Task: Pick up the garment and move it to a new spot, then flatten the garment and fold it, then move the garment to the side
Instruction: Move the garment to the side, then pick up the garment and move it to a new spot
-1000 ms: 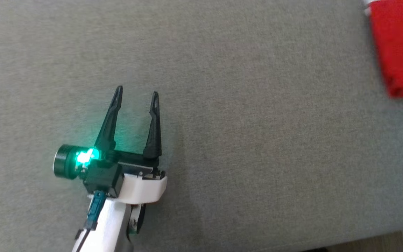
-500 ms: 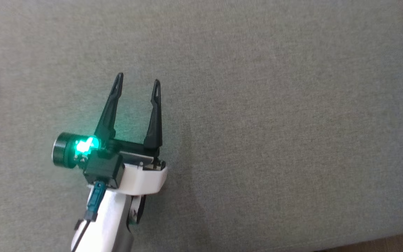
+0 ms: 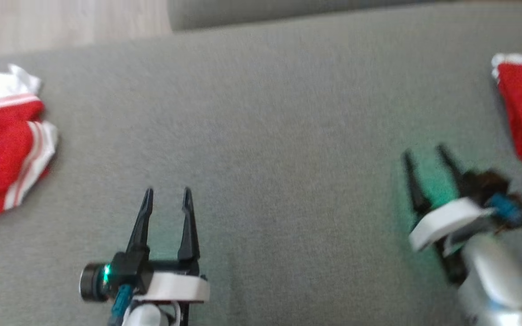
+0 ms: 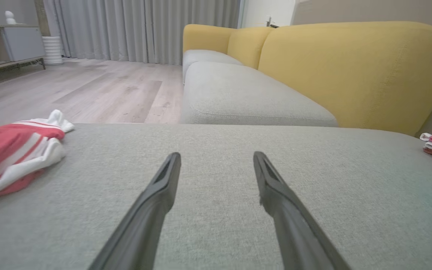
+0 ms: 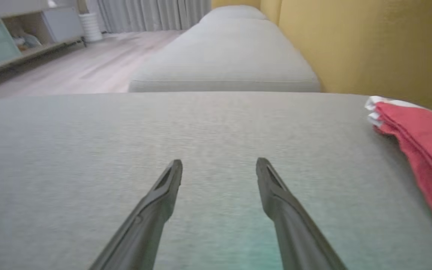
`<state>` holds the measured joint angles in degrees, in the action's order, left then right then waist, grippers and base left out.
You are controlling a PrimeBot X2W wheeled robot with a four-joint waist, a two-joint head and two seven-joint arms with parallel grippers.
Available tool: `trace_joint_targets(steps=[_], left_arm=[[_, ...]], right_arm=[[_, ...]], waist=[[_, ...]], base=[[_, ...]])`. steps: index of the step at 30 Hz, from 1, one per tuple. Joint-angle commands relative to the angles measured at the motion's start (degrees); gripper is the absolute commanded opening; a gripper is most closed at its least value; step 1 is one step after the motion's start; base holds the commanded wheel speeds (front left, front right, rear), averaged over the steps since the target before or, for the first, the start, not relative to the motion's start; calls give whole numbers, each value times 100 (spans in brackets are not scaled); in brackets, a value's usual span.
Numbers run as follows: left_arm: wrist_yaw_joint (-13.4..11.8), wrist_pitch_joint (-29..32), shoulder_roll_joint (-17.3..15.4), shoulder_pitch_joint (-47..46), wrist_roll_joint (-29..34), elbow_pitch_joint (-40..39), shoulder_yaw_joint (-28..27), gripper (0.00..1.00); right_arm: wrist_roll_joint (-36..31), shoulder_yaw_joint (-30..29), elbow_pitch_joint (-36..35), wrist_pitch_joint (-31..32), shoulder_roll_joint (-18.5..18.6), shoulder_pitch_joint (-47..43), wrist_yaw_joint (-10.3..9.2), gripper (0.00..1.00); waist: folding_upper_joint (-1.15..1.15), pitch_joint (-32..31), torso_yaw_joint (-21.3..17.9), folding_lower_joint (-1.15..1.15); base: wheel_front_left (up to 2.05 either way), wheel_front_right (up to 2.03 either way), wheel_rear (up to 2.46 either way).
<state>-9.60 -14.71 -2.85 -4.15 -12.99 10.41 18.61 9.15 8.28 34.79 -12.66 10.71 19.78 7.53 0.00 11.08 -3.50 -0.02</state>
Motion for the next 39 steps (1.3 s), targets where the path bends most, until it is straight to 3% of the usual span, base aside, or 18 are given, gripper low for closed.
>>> trace_joint_targets(steps=[1, 6, 16, 27, 39], left_arm=[[-55, -29, -3, 31, -86, -116, -203, 100], [-33, -29, -3, 229, -233, -97, -366, 100], [88, -29, -3, 141, 149, -44, -671, 100], [195, -29, -3, 235, 366, 222, -788, 100], [351, -29, -3, 76, 574, 556, -842, 100]], right_arm=[[212, 306, -115, -143, -72, -89, -4, 100], [668, 690, -333, -229, -368, -500, -4, 100], [49, 288, -1355, -232, -572, -1241, -4, 100], [-232, -172, -1577, -233, -731, -1664, -4, 100], [-299, -223, -1635, -233, -778, -1635, -4, 100]], waist=[[0, -599, 205, 2], [0, -967, 342, 2], [0, -1287, 570, 2], [0, -1511, 654, 2], [0, -1460, 653, 2]], base=[[0, 0, 0], [0, 0, 0], [0, 0, 0], [0, 0, 0], [0, 0, 0]])
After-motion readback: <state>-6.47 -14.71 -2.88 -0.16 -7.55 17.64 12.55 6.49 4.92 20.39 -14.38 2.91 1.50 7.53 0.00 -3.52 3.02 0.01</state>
